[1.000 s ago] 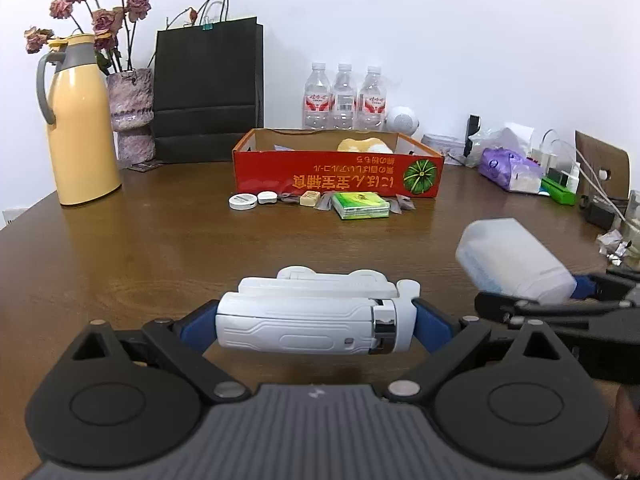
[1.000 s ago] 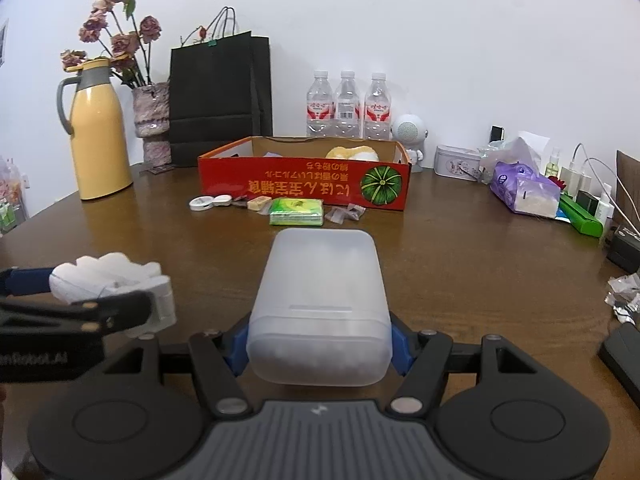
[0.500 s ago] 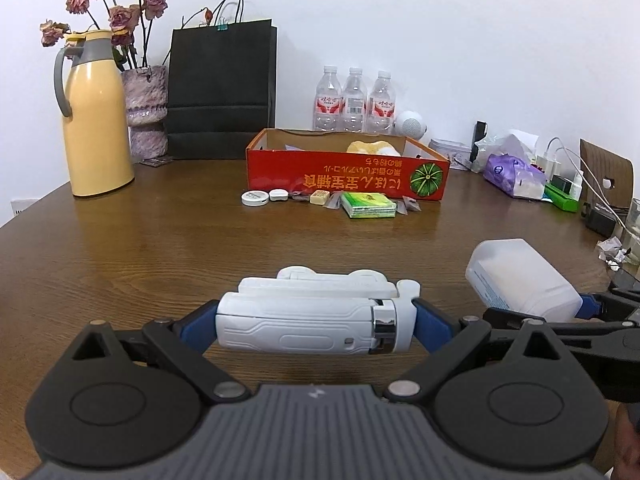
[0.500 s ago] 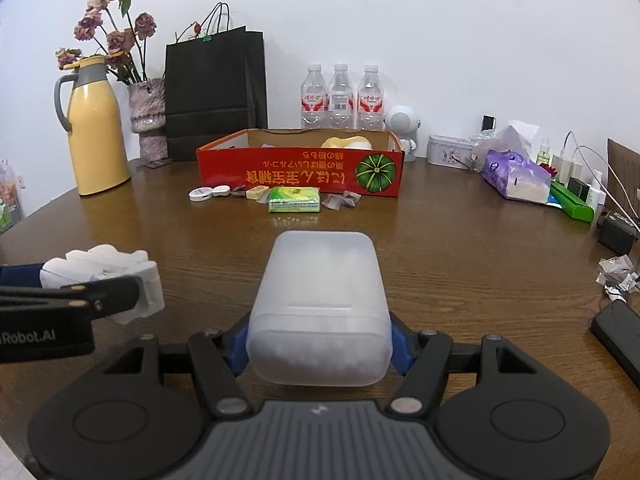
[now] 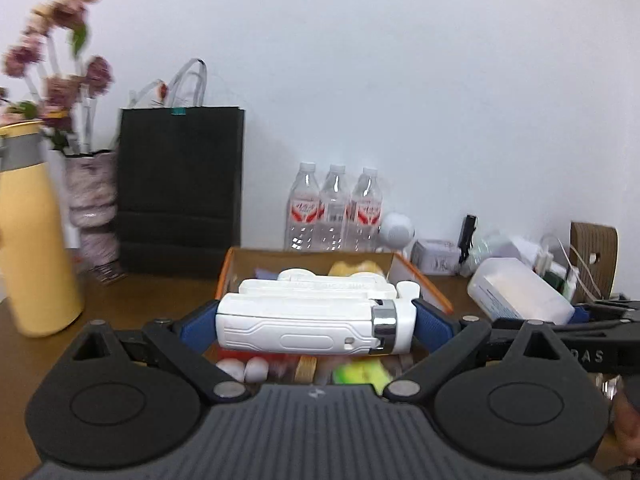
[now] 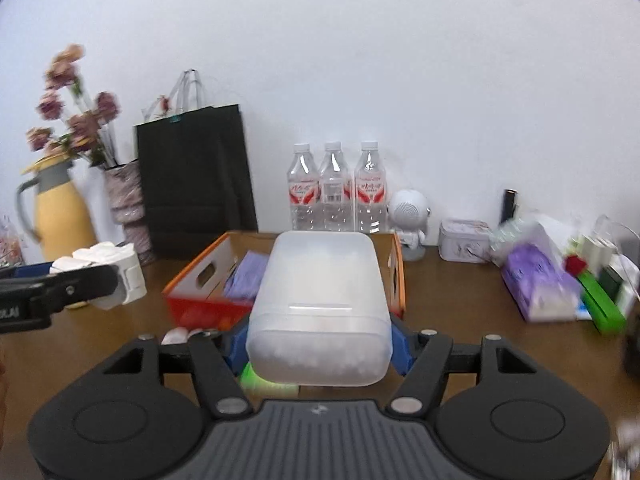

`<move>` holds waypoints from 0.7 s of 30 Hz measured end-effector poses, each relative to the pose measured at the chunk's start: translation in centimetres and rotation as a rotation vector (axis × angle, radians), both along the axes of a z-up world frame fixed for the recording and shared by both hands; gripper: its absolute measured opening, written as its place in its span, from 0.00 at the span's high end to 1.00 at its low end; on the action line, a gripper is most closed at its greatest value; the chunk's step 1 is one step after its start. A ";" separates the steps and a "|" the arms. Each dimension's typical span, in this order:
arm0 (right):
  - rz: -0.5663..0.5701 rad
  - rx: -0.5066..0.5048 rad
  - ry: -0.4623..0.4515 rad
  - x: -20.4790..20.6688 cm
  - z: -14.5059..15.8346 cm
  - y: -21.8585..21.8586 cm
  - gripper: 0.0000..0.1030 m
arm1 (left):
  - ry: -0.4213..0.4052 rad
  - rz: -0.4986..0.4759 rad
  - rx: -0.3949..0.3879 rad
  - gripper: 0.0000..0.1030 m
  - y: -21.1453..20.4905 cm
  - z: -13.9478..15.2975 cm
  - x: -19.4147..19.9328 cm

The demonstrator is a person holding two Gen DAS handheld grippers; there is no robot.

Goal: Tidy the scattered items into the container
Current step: 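Lower device and container into the box and open both grippers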

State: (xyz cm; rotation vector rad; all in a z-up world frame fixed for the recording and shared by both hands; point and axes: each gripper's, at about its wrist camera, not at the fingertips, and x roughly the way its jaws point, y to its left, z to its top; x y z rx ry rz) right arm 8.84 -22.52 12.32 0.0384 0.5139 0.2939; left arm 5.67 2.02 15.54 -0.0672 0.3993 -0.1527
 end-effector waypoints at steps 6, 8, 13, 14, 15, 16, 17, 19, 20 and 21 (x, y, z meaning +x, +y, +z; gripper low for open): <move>0.059 0.022 0.382 17.3 -1.0 2.0 0.37 | 0.217 -0.049 0.058 0.04 -0.9 -1.1 16.6; 0.044 0.026 0.547 21.5 -3.2 2.7 0.37 | 0.328 -0.016 0.078 0.04 -1.2 -3.3 21.1; 0.039 -0.053 0.703 25.3 -8.2 5.2 0.36 | 0.487 0.014 0.144 0.03 -1.4 -8.1 26.7; 0.019 -0.059 0.702 25.8 -8.9 5.5 0.36 | 0.512 0.019 0.144 0.03 -1.3 -8.9 27.2; -0.004 -0.071 0.697 26.1 -9.4 5.7 0.36 | 0.535 0.021 0.143 0.03 -1.2 -9.6 27.6; -0.024 -0.093 0.695 26.5 -9.9 5.9 0.34 | 0.563 0.031 0.133 0.03 -1.0 -10.1 27.9; -0.037 -0.115 0.701 26.9 -10.2 6.2 0.32 | 0.588 0.037 0.124 0.03 -0.9 -10.3 27.9; -0.040 -0.124 0.713 27.2 -10.7 6.4 0.27 | 0.601 0.024 0.116 0.02 -0.5 -10.0 27.6; -0.036 -0.112 0.713 27.4 -10.6 6.3 0.27 | 0.587 0.017 0.112 0.02 -0.4 -9.5 27.3; -0.036 -0.096 0.716 27.5 -10.3 6.1 0.28 | 0.568 0.018 0.109 0.02 -0.4 -8.8 27.1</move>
